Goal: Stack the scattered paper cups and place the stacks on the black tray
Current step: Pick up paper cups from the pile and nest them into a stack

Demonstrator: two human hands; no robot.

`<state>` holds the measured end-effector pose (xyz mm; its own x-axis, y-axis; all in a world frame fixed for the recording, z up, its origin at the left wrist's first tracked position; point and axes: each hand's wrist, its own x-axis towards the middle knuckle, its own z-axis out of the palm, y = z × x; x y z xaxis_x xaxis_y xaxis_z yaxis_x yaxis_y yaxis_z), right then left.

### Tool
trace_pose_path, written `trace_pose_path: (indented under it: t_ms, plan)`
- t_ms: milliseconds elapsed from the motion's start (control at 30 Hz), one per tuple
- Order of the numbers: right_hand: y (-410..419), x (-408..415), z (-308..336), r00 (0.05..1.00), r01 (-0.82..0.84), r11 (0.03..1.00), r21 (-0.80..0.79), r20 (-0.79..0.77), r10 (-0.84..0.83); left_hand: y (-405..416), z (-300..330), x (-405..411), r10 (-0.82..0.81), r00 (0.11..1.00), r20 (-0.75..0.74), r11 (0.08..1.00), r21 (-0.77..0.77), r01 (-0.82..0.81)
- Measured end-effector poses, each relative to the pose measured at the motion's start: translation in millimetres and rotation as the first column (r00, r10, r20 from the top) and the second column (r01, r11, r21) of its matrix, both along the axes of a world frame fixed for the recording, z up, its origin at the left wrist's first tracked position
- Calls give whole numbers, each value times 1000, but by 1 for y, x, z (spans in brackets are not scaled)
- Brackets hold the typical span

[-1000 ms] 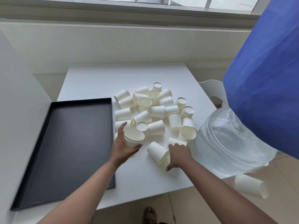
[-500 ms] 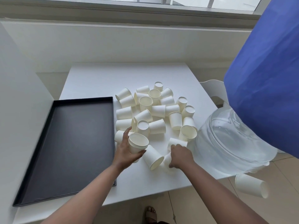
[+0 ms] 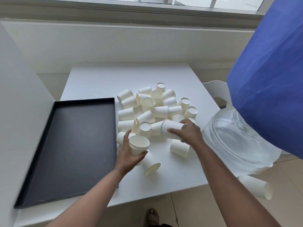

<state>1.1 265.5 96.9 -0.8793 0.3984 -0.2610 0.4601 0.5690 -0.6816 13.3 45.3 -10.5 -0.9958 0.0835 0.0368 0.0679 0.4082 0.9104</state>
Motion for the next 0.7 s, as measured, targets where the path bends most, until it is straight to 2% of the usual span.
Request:
trace_pose_path:
  t_ms: [33, 67, 100, 167, 233, 333, 500, 700]
  plan:
    - [-2, 0, 0, 992, 98, 964, -248, -47, -113, 0, 0, 0, 3, 1000, -2, 1000, -2, -3]
    - [-6, -1, 0, 979, 153, 876, -457, -52, -198, 0, 1, 0, 1, 1000, -3, 1000, -2, -1]
    - [-11, -1, -2, 968, 174, 779, -603, -39, -247, 0, 2, 0, -4, 1000, -5, 1000, 0, 4]
    - [-23, -2, -8, 953, 175, 645, -744, -36, -300, 1, 5, -1, -18, 1000, -8, 1000, 20, 18]
    - [-38, -4, -14, 936, 158, 604, -781, -76, -343, 3, 10, -1, -38, 999, -14, 998, 49, 38]
    - [-60, -5, -22, 924, 85, 628, -773, -174, -340, 7, 17, -3, -70, 997, -26, 993, 94, 72]
    - [-79, -8, -30, 938, -57, 663, -747, -268, -220, 11, 27, -9, -89, 996, -8, 987, 135, 89]
    - [-83, -10, -37, 951, -160, 626, -763, -289, -109, 12, 30, -17, -38, 999, -12, 994, 104, 39]
